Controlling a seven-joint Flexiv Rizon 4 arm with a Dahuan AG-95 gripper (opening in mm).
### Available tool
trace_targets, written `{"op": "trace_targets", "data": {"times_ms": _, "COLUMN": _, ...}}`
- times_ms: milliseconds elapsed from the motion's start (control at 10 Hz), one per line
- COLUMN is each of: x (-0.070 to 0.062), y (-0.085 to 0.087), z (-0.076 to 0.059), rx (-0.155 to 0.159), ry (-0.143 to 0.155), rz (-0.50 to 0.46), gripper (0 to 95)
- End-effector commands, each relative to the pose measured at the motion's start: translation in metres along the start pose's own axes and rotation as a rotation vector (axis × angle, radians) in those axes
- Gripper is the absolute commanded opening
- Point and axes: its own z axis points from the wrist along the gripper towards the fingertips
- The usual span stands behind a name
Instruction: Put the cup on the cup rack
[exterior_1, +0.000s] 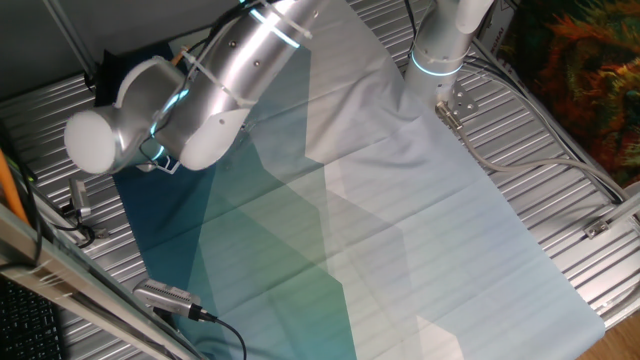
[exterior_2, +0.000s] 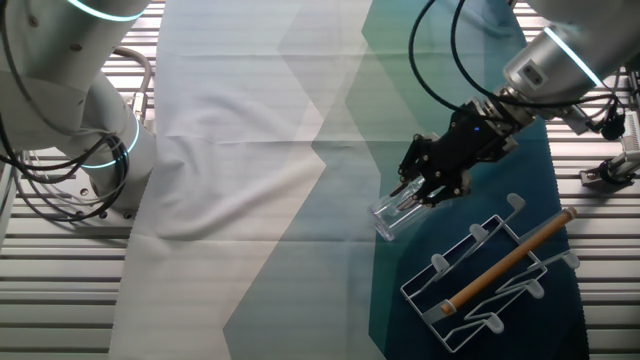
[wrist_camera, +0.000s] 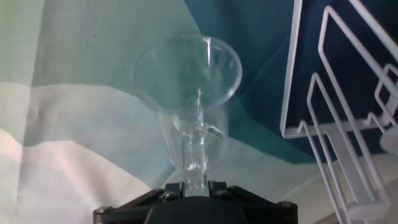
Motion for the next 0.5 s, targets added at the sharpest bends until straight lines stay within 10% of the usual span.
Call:
{"op": "trace_targets", "data": {"times_ms": 100, "x": 0.0, "y": 0.001, "z": 0.008, "rx": 0.004, "ry": -0.049, "rz": -0.009, "gripper": 19.0}}
{"op": "trace_targets", "data": {"times_ms": 500, "x": 0.012, "y": 0.005, "z": -0.001, "rx": 0.026, "ry": -0.166, "rz": -0.025, "gripper": 19.0}}
